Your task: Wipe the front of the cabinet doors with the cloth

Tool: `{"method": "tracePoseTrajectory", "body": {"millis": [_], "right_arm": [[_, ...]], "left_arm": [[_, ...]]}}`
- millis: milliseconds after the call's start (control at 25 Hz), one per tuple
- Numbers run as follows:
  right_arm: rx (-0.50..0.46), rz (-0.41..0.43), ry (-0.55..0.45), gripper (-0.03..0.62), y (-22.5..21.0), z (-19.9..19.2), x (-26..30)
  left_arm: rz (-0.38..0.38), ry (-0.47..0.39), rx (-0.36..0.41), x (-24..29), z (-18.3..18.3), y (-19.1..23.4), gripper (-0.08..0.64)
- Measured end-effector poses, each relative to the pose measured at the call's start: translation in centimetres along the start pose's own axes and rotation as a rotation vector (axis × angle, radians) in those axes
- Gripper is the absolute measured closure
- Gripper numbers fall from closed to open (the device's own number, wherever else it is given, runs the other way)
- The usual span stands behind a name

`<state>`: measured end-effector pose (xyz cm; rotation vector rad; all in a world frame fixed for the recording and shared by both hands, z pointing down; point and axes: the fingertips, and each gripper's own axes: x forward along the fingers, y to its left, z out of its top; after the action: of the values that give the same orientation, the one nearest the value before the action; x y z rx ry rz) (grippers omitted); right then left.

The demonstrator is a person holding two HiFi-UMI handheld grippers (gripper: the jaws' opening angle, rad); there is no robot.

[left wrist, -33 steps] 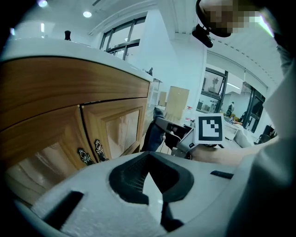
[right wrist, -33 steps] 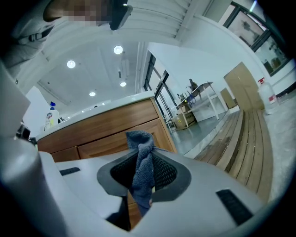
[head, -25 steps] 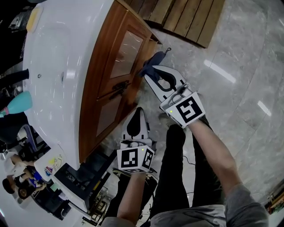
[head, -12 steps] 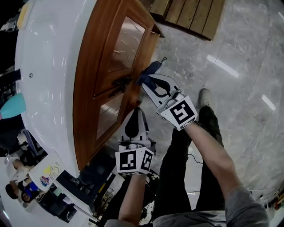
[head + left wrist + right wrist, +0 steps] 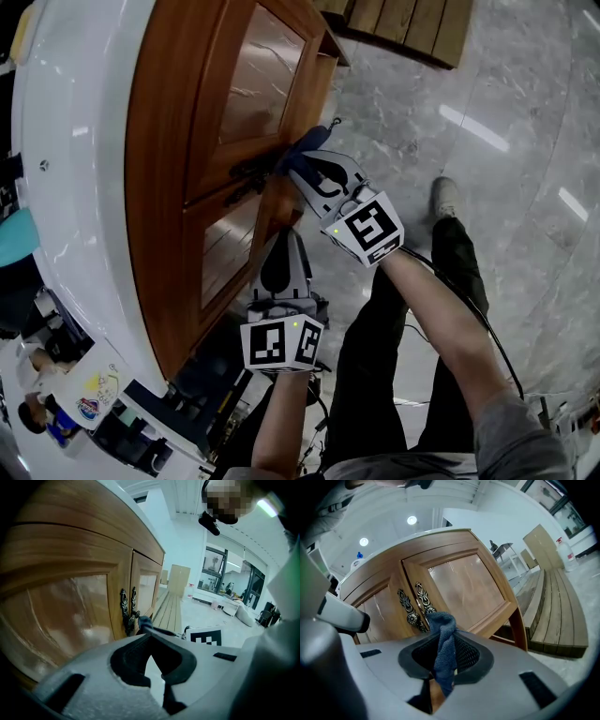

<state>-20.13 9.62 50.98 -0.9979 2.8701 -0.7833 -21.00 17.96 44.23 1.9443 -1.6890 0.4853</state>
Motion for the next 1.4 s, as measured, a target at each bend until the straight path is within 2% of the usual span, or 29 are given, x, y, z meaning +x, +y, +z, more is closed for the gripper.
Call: {"method": "tracePoseTrajectory", "body": {"millis": [680,1080,1400], "right_arm": [[0.056,-0.043,-0.003,0.52,-0.3,-0.7,3.0],[0.085,0.001,-0.009,0.52,-0.4,-0.4,3.0],[0.108,0.021,-0.005,0.52,-0.9,-0.5,3.0]], "left_arm": [[-0.033,0.021,-0.01,1.4,-0.3,0.1,0.552],[-0.049,0.034,-0.013,3.4,0.6,-0.8,0.552],[-0.032,0.052,-0.017,4.4,0.9,-0.6,0.552]]}}
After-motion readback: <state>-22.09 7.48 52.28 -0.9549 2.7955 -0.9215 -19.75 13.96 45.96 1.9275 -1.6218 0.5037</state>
